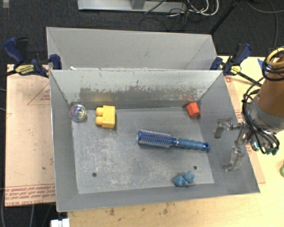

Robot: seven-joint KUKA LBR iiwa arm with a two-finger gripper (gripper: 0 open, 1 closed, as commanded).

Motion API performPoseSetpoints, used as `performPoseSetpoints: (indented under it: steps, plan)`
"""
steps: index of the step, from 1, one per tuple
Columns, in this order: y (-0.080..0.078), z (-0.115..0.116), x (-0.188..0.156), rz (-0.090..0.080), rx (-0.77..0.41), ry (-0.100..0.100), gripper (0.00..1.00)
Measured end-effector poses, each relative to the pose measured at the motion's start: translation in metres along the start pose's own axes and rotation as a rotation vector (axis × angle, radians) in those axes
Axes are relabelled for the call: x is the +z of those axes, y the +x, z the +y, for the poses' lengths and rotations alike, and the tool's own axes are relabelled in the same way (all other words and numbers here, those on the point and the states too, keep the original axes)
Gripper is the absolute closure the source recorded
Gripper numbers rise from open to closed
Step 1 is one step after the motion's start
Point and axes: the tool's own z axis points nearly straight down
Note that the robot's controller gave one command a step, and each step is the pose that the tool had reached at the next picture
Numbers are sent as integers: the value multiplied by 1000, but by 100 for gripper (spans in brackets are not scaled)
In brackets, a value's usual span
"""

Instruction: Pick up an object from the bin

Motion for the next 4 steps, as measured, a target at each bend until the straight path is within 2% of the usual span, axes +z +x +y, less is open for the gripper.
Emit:
performPoseSetpoints:
  steps: [1,2,3,4]
  plan:
    - [-14,73,152,0,13,-2,0]
    - [-100,113,128,-17,70,-2,0]
    - [-97,110,129,-11,74,1,100]
    - [-81,117,20,-18,89,0,100]
